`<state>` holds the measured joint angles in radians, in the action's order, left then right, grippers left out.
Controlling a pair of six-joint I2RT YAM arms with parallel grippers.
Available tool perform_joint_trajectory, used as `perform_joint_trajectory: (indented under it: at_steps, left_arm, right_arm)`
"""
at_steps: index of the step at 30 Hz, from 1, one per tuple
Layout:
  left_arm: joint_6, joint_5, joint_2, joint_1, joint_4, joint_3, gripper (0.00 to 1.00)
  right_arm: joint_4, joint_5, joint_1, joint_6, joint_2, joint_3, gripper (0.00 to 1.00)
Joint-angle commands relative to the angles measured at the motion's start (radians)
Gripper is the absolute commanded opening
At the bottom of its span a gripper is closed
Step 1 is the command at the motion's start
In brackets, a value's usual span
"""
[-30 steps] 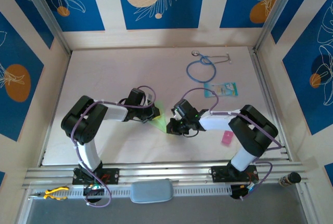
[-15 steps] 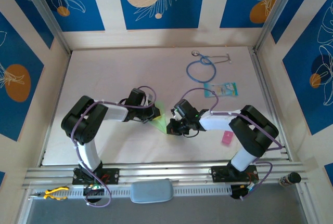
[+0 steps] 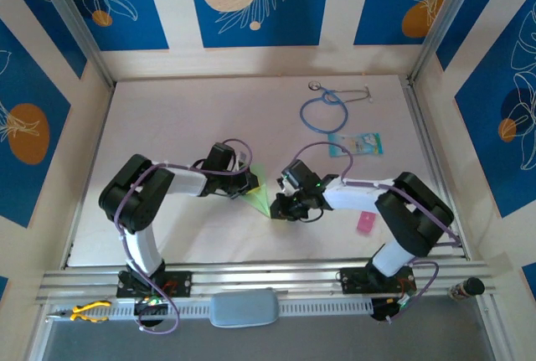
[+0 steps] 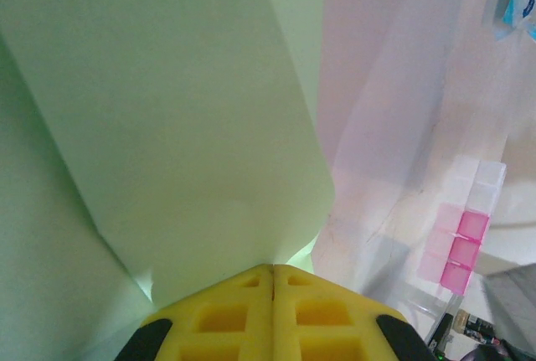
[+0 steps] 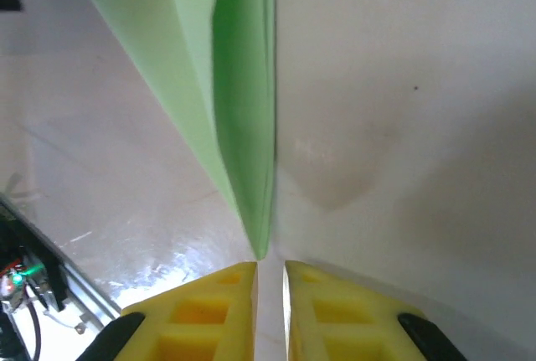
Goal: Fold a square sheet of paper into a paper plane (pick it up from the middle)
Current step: Fourth fold the wing at the center of the table.
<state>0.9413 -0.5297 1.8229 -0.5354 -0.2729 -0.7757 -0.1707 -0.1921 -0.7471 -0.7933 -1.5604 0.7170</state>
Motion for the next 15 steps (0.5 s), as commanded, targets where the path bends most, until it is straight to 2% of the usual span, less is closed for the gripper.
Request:
perform_joint_trajectory:
  at_steps: [1, 6, 11, 15]
  left_arm:
    - [0.004, 0.063, 0.013, 0.0, 0.029, 0.023, 0.05]
    - [0.013, 0.056, 0.019, 0.0, 0.018, 0.021, 0.05]
    - [0.014, 0.056, 0.017, 0.001, 0.015, 0.023, 0.05]
    - [0.017, 0.053, 0.016, 0.0, 0.012, 0.026, 0.05]
  right_arm:
    - [-0.023, -0.046, 0.028, 0.011, 0.063, 0.046, 0.17]
    - [0.065, -0.11, 0.03, -0.006, -0.015, 0.106, 0.08]
    - [0.152, -0.126, 0.019, -0.054, -0.132, 0.151, 0.04]
    - [0.149, -0.076, 0.006, -0.06, -0.184, 0.176, 0.03]
